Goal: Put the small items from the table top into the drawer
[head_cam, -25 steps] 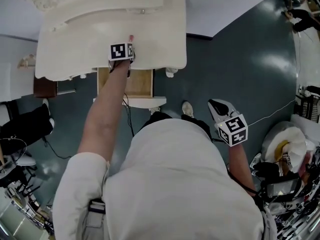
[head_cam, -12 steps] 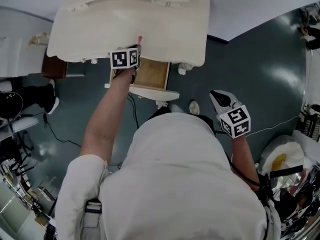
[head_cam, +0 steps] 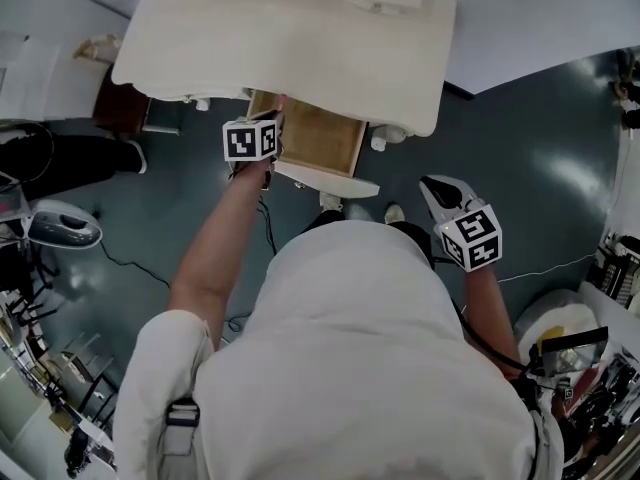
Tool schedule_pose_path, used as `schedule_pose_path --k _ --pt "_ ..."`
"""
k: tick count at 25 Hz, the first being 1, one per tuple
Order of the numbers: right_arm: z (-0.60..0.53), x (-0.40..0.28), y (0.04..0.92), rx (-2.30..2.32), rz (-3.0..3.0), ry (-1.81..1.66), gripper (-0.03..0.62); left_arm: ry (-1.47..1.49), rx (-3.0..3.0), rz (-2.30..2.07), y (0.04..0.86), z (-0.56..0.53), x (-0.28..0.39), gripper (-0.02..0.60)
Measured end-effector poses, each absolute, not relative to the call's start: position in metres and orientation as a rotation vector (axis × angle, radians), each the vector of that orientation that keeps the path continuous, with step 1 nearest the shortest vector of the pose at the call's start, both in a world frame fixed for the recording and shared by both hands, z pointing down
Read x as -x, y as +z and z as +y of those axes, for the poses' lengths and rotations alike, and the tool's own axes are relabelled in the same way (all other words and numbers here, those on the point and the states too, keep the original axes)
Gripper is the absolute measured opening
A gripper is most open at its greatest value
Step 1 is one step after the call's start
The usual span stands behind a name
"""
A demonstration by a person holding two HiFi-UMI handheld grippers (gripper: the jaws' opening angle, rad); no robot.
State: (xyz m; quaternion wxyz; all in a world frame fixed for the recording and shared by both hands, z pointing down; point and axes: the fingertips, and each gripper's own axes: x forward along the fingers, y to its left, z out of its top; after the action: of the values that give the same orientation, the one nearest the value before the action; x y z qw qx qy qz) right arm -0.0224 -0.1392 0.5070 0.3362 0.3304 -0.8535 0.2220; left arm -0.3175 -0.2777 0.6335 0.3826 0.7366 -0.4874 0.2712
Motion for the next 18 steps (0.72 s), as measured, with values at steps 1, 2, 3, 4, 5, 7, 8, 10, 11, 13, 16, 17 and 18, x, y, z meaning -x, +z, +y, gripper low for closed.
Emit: schedule_pose_path --k 1,2,3,4,5,7,8,10,11,13,16,17,18 --pt "-0.139 0.025 0.507 -0.862 -2.224 0.578 0.011 0.693 -1.87 -1.24 0.638 -0.274 0.321 0.043" --pt "-0.138 0.027 0.506 -0.864 -2.222 0.577 0.011 0.697 -1.862 -1.237 0.643 -0.271 0.323 0.043" --pt "-0.138 0.029 0.506 -0.865 -2.219 0.576 0.011 0.703 -1.856 -1.234 0.648 -0.269 0.326 0.043" --pt "-0.138 0.031 0.506 -0.866 -2.215 0.575 0.011 0.711 -1.85 -1.231 0.653 -0.269 0.328 0.043" --pt "-0.138 0.032 0.506 -0.868 -2.211 0.574 0.011 0.719 -1.842 -1.229 0.658 -0.269 0.33 0.043" --pt "-0.139 0.035 0.506 -0.871 -2.204 0.571 0.011 0.721 -1.819 -1.225 0.668 -0.272 0.336 0.043" --pt "-0.139 0.036 0.506 -0.874 -2.2 0.568 0.011 0.715 -1.805 -1.223 0.673 -0.274 0.337 0.043" --pt "-0.141 0.036 0.505 -0.882 -2.19 0.566 0.011 0.702 -1.78 -1.22 0.683 -0.28 0.339 0.043" --pt "-0.141 0.035 0.505 -0.886 -2.184 0.568 0.011 0.702 -1.771 -1.219 0.687 -0.284 0.34 0.043" --pt "-0.141 0.035 0.504 -0.891 -2.172 0.575 0.009 0.714 -1.752 -1.216 0.695 -0.291 0.341 0.043" --pt "-0.139 0.036 0.504 -0.887 -2.151 0.587 0.008 0.722 -1.722 -1.213 0.707 -0.3 0.342 0.043" --pt "-0.139 0.036 0.505 -0.883 -2.145 0.59 0.008 0.728 -1.717 -1.211 0.711 -0.303 0.342 0.043" --pt "-0.138 0.037 0.506 -0.88 -2.139 0.594 0.008 0.736 -1.713 -1.208 0.715 -0.306 0.341 0.043"
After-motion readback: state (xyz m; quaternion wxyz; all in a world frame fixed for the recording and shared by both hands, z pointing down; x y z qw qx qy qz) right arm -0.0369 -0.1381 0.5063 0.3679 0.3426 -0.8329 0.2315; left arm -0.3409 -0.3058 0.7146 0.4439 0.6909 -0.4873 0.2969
